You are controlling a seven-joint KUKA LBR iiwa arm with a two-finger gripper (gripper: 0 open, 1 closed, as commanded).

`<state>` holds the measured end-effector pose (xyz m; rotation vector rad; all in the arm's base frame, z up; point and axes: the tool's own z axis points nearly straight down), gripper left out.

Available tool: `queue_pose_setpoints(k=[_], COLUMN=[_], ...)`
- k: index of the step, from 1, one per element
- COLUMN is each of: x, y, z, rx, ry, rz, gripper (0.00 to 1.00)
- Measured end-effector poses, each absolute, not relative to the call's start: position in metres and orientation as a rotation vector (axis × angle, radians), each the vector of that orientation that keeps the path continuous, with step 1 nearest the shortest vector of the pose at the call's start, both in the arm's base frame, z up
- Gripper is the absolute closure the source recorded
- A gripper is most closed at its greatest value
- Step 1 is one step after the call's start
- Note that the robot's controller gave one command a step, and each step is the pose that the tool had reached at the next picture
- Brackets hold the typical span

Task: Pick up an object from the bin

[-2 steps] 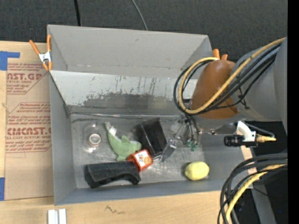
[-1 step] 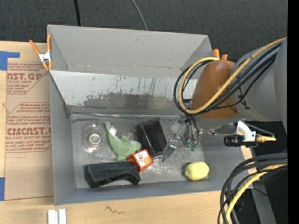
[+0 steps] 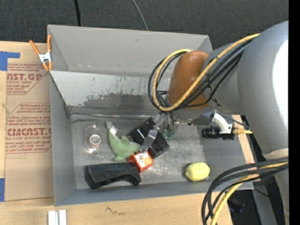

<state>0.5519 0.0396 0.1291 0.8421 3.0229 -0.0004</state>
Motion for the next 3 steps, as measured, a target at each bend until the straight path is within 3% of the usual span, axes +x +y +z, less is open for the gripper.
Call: queue_pose_setpoints(k=[1,2,3], x=[0.547,0.547,0.536], y=[0.058,0.058,0.073], z=[0.094,0.094,0.137], rx=[0.797,0.797,0.782], ry=[3.033,3.033,3.051], rz=[0.004,0.004,-0.006], gripper=[1.0,1.0,1.0])
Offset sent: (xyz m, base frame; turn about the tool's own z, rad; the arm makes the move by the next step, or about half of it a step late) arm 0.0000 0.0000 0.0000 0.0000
